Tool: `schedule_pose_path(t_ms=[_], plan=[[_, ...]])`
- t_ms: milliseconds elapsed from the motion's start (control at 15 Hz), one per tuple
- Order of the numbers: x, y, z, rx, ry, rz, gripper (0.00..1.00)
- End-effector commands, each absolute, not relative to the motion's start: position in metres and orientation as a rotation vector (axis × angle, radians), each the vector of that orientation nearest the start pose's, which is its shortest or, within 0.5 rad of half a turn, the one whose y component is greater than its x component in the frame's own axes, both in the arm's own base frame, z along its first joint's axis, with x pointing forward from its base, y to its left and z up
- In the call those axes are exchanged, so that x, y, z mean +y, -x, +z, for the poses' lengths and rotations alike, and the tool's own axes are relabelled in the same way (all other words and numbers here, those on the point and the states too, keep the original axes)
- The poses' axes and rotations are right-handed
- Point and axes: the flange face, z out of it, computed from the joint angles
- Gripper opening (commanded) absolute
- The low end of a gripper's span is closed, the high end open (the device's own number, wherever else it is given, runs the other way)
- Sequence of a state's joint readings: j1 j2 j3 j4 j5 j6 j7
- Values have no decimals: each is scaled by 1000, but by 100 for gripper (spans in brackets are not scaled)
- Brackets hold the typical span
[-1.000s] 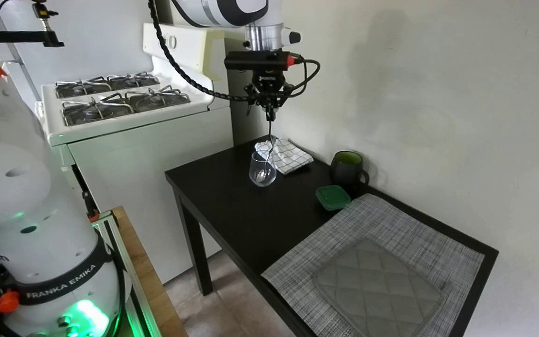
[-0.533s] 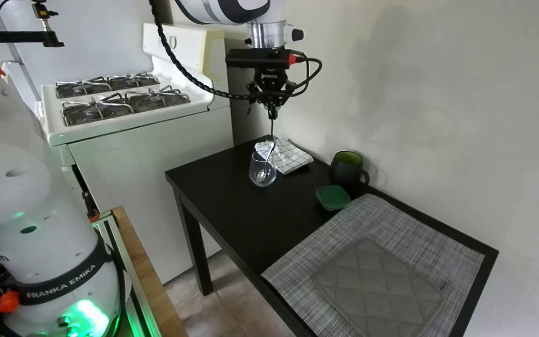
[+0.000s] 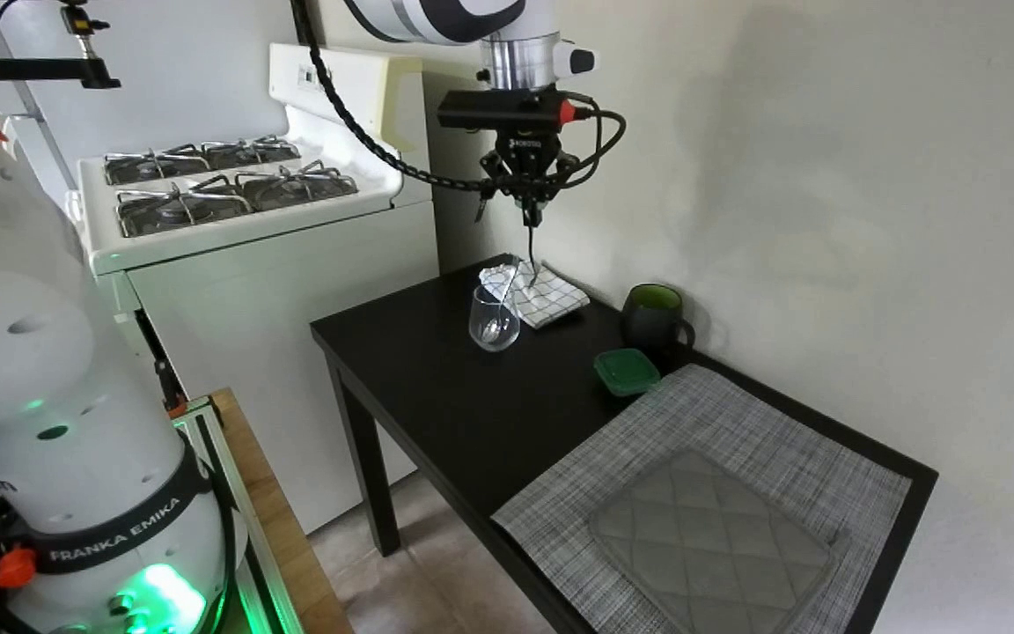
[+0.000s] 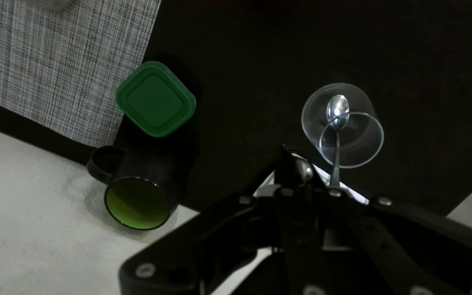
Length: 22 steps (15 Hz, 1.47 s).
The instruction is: Remove the folk and then the spoon from the glass cup and put them on the table
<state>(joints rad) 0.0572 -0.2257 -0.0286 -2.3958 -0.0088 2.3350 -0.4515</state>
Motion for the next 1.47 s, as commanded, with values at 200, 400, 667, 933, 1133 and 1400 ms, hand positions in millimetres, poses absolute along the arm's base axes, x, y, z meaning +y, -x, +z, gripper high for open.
schedule_pose_path(t_ms=[200, 400, 667, 933, 1133, 1400], plan=[[-6, -463, 383, -652, 3080, -332, 2], [-13, -455, 362, -612, 3085, -339, 2], [-22, -449, 340, -567, 3101, -368, 2], [-29, -443, 318, -534, 3098, -371, 2], [-31, -440, 302, -514, 3098, -361, 2], [-29, -433, 287, -536, 3089, -363, 2]])
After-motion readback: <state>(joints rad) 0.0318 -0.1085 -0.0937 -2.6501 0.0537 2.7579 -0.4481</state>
